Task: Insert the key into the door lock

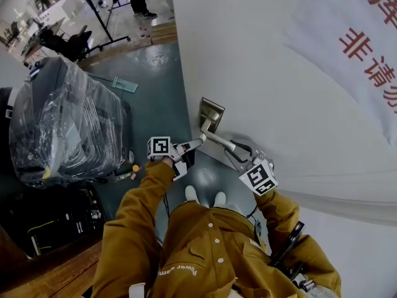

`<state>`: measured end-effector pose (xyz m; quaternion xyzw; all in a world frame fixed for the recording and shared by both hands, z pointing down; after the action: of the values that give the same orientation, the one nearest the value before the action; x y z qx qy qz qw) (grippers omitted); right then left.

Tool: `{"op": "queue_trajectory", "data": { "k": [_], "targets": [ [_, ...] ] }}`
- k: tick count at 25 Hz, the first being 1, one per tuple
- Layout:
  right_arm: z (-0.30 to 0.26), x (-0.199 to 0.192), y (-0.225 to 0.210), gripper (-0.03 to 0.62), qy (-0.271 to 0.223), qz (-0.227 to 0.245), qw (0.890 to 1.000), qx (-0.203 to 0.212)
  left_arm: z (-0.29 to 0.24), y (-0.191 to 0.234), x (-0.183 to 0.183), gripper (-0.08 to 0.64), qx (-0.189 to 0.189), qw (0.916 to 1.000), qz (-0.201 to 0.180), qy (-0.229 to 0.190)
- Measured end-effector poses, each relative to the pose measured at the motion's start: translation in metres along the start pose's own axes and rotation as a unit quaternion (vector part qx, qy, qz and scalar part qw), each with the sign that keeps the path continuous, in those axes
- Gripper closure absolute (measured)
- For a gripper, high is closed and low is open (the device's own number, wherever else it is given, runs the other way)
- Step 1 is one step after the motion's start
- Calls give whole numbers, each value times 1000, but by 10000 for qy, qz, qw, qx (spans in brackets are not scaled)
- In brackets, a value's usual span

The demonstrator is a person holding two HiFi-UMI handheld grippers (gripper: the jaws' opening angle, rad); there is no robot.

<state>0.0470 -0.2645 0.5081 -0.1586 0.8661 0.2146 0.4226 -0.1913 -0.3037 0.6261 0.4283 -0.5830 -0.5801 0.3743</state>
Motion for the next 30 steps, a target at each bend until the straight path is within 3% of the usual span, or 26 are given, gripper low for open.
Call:
{"op": "queue_trajectory", "data": {
  "k": [4,9,12,14,16,19,22,24,28,30],
  "targets": [
    [0,0,0,468,-28,-28,10000,2,-5,4,13,535,28,10000,2,-7],
    [-1,0,0,469,-14,-32,10000,0,-15,3,28,535,148,9995,-202,210],
    [-1,2,-1,468,-40,-30,10000,-4,-15,0,26,531,196,9991,-353,122],
    [-1,2,-1,466,-50,-117,9999,-4,-13,-2,25,515,320,9982,-515,-12],
    [-1,1,-1,463,-28,-297,9996,24,-11,-5,23,455,546,9953,-791,-126],
    [0,2,0,459,-15,-409,9992,-10,-5,-10,15,456,1057,9851,-1349,-101],
    [4,5,1,439,-107,-439,9989,-102,4,-20,5,497,1586,9674,-1974,-6],
    [11,11,1,422,-255,-481,9983,-214,9,-29,-2,503,1975,9485,-2476,37],
    [31,29,2,428,-702,-720,9944,-338,14,-55,-24,560,2790,8999,-3350,129],
    [41,35,4,470,-872,-947,9905,-483,15,-69,-38,560,3106,8749,-3714,94]
  ]
}}
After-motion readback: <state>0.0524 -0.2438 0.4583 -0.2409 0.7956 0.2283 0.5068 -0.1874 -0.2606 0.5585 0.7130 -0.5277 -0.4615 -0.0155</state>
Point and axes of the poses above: the fingertips, and each gripper's own axes: z backward along the fingers, y to its left, x out of its top, the point moved 10 cm from there along z, backward along the fingers, and after that the axes turned 5 degrees about y, right-handed, at the moved point
